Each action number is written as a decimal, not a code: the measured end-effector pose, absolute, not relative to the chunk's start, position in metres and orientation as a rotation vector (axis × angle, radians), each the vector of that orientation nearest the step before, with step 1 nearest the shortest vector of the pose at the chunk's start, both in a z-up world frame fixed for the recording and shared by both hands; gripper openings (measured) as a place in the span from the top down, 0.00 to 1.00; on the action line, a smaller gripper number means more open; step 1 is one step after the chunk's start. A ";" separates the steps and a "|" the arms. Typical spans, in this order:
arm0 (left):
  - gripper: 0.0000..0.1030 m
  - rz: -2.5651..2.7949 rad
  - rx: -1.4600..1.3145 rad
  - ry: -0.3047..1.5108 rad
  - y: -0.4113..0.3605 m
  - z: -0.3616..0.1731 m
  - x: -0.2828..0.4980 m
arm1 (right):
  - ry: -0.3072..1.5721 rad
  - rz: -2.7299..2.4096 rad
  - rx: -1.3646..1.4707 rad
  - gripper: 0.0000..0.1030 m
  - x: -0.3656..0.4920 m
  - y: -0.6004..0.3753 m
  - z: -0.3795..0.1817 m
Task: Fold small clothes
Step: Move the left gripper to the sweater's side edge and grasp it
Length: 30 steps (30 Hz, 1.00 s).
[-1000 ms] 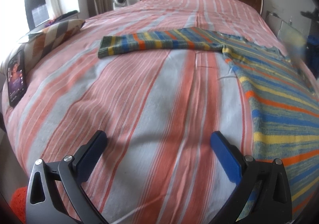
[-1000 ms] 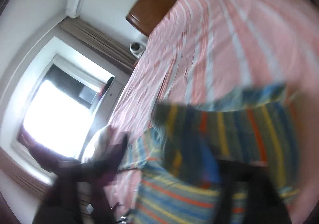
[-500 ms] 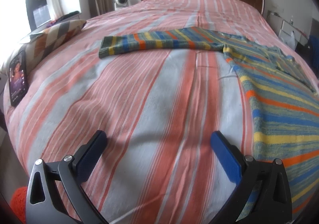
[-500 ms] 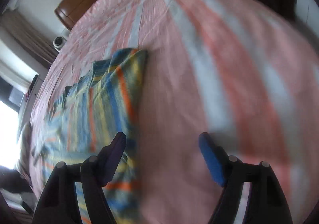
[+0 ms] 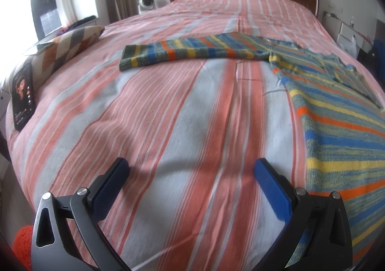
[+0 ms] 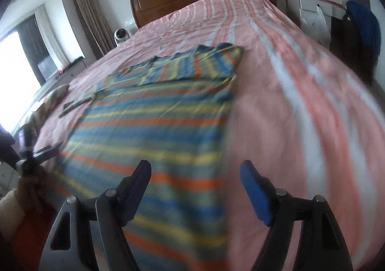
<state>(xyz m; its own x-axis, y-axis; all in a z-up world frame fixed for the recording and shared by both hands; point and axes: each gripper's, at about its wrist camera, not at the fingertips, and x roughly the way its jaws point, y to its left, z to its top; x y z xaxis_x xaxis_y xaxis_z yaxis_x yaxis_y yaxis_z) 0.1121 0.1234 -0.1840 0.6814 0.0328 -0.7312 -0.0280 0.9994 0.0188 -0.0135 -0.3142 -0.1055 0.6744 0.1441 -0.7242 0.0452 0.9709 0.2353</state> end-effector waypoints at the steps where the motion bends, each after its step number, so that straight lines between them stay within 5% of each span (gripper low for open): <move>1: 0.00 0.034 0.007 0.820 0.123 -0.184 0.112 | 0.836 0.067 0.238 0.26 -0.016 -0.305 -0.109; 21: 0.00 0.022 0.016 0.864 0.121 -0.179 0.107 | 0.875 0.126 0.016 0.25 -0.009 -0.259 -0.145; 30: 0.00 -0.048 -0.104 0.814 0.186 -0.098 0.172 | 0.892 0.120 0.020 0.22 -0.012 -0.257 -0.145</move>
<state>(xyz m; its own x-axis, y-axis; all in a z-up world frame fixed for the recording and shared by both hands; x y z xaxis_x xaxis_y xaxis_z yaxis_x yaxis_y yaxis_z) 0.1721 0.1859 -0.0981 0.6860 -0.0828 -0.7229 0.0029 0.9938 -0.1110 -0.0122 -0.2570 -0.1446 0.6218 0.1128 -0.7750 -0.0957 0.9931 0.0677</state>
